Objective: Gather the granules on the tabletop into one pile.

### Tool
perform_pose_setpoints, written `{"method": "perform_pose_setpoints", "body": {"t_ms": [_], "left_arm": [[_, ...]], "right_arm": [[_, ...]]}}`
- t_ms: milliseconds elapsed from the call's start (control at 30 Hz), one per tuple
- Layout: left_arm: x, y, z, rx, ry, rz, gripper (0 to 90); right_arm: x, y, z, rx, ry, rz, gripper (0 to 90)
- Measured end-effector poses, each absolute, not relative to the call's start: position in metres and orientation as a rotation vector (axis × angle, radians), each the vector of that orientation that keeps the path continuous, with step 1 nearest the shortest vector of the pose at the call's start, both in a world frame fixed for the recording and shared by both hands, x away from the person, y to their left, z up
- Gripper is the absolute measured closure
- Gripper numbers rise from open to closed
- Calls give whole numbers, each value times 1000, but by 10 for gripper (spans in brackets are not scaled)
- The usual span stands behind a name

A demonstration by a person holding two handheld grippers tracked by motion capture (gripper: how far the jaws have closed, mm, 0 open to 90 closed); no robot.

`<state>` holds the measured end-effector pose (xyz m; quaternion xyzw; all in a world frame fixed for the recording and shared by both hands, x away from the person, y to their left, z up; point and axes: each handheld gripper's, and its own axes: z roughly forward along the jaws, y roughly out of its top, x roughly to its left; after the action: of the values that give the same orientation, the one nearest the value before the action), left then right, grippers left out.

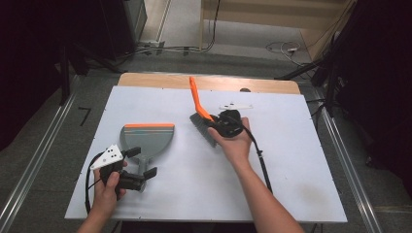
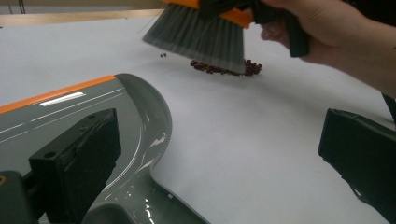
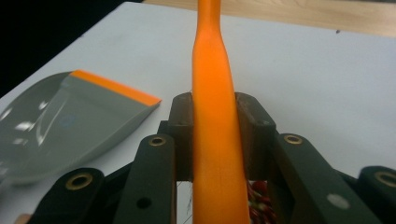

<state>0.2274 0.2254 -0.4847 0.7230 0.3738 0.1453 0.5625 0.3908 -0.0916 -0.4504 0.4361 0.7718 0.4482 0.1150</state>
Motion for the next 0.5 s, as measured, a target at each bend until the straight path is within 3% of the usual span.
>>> {"method": "perform_pose_setpoints", "body": {"t_ms": [200, 500], "left_arm": [[227, 229, -485, 1697, 876, 342, 0], [229, 225, -485, 1705, 875, 337, 0]], "right_arm": [[393, -67, -463, 1398, 2153, 1167, 690], [376, -95, -461, 1459, 2071, 1094, 690]]}}
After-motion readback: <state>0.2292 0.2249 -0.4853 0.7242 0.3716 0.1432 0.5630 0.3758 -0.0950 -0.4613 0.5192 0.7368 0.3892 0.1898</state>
